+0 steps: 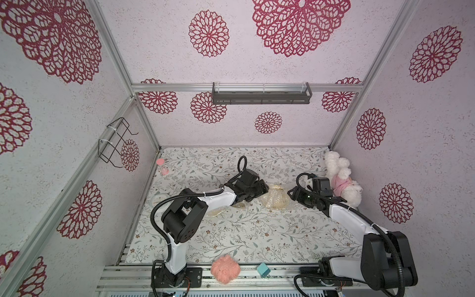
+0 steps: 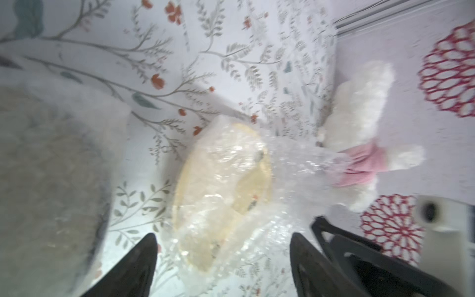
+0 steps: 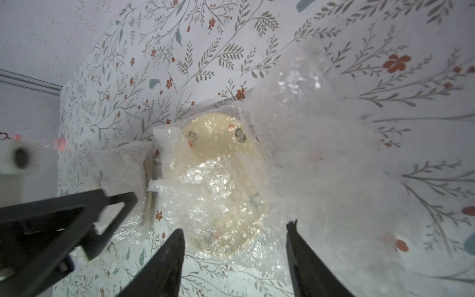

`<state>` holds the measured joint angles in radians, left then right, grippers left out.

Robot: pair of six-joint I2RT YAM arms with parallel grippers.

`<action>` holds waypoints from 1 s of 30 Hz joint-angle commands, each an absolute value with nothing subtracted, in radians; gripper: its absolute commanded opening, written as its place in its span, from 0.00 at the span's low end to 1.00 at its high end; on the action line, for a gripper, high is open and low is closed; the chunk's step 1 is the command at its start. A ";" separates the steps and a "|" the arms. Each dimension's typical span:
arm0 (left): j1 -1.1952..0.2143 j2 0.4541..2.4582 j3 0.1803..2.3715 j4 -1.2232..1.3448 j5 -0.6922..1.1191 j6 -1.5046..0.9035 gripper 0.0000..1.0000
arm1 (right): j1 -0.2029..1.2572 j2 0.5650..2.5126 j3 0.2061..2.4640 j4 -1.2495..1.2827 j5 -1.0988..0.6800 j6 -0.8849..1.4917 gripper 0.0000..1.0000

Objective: Unpack dinner plates from bubble wrap
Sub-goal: Unwrap the bubble wrap at the center of the board.

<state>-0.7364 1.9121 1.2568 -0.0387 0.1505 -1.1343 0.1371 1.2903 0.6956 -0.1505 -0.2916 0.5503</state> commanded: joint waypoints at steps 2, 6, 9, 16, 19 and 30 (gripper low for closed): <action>-0.735 1.874 1.291 -0.084 0.172 -1.070 0.87 | 0.129 1.222 0.736 -0.250 -0.278 0.560 0.72; -0.736 1.905 1.320 -0.137 0.202 -0.969 0.87 | 0.116 1.184 0.739 -0.270 -0.316 0.558 0.72; -0.736 1.937 1.346 -0.158 0.228 -0.915 0.85 | 0.089 1.150 0.732 -0.271 -0.357 0.561 0.72; -0.744 2.034 1.408 -0.187 0.252 -0.868 0.81 | 0.001 1.087 0.709 -0.290 -0.447 0.563 0.72; -0.753 2.055 1.437 -0.198 0.253 -0.853 0.80 | -0.013 1.070 0.699 -0.302 -0.451 0.555 0.72; -0.770 2.091 1.478 -0.169 0.294 -0.827 0.79 | -0.028 1.033 0.648 -0.301 -0.454 0.550 0.72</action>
